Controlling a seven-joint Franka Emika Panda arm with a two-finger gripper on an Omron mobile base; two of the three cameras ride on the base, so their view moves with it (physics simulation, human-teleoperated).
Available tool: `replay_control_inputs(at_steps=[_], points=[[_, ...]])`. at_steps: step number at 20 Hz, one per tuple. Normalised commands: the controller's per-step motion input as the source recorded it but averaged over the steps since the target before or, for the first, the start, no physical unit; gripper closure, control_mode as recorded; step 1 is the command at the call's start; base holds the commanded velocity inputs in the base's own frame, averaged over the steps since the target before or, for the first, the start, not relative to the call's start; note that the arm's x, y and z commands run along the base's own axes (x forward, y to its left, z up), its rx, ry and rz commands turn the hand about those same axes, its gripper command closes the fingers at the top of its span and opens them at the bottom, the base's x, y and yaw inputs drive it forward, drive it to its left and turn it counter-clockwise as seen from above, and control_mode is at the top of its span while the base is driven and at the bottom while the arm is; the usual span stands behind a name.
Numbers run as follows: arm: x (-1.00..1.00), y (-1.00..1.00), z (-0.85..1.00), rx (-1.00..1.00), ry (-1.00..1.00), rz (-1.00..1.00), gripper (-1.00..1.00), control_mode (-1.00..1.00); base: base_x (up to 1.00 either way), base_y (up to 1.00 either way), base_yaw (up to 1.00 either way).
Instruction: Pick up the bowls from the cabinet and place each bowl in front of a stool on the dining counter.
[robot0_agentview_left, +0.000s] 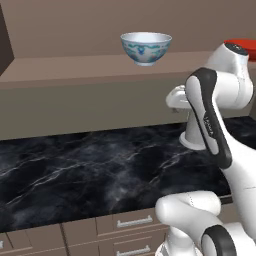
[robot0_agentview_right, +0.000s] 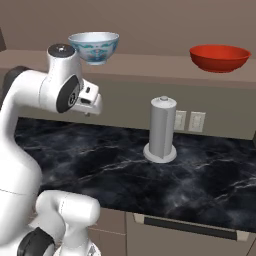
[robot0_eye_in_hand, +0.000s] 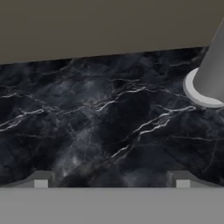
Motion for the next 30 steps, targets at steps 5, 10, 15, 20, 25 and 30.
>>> replay_control_inputs(at_steps=[5, 10, 15, 20, 25, 30], points=[[-0.90, -0.02, 0.43, 0.25, -0.05, -0.04, -1.00, -1.00, 0.00, 0.00, 0.00], [-0.84, 0.00, 0.58, 0.28, -0.08, -0.15, -1.00, -1.00, 0.00, 0.00, 0.00], [-0.67, -0.03, 0.47, 0.24, -0.10, -0.20, -1.00, -1.00, 0.00, 0.00, 0.00], [-0.44, -0.11, 0.43, 0.28, -0.12, -0.15, -1.00, -1.00, 0.00, 0.00, 0.00], [-0.08, -0.11, 0.46, 0.31, -0.11, -0.22, -1.00, -1.00, 0.00, 0.00, 0.00], [0.10, -0.14, 0.64, 0.19, 0.00, -0.10, -1.00, -1.00, 0.00, 0.00, 0.00]])
